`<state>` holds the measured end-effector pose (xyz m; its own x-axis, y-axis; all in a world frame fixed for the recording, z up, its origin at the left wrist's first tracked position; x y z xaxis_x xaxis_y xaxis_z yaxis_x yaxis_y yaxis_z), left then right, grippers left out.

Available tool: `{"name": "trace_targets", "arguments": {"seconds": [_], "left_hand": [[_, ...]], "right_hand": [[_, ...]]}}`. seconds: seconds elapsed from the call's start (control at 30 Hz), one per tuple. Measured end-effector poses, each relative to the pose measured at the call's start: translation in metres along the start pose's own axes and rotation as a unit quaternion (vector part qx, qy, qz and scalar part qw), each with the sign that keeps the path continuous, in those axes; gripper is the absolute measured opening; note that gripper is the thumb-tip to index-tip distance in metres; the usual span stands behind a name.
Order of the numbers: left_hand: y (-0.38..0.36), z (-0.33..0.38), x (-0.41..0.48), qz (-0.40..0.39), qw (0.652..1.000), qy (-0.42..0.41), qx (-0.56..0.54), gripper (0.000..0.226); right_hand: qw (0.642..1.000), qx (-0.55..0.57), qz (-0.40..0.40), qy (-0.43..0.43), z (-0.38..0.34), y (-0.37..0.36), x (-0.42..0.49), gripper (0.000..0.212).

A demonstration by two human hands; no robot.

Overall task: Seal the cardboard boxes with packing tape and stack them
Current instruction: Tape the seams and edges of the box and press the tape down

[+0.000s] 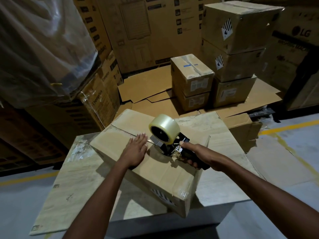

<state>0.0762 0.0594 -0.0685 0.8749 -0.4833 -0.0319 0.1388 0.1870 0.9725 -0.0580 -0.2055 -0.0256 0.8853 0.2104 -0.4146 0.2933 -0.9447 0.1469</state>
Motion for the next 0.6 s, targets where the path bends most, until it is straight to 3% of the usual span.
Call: {"name": "trace_targets", "arguments": {"seconds": [0.27,0.6], "left_hand": [[0.002,-0.004,-0.003,0.031,0.998,0.018,-0.053,0.052],[0.020,-0.063,0.033,0.025,0.999,0.020,-0.033,0.050]], "right_hand": [[1.000,0.005,0.006,0.008,0.000,0.000,0.015,0.068],[1.000,0.002,0.013,0.006,-0.034,-0.023,0.070,0.065]]}}
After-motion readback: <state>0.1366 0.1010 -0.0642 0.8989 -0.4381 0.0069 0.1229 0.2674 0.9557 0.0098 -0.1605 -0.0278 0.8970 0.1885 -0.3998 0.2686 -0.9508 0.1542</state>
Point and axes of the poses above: each hand's wrist, its own x-axis towards the middle knuckle, its own y-axis out of the back of the hand, z = x × y, the point moved 5 cm from there along x, towards the middle knuckle, and after that the axes turned 1 degree about y, right-handed, at the moved point
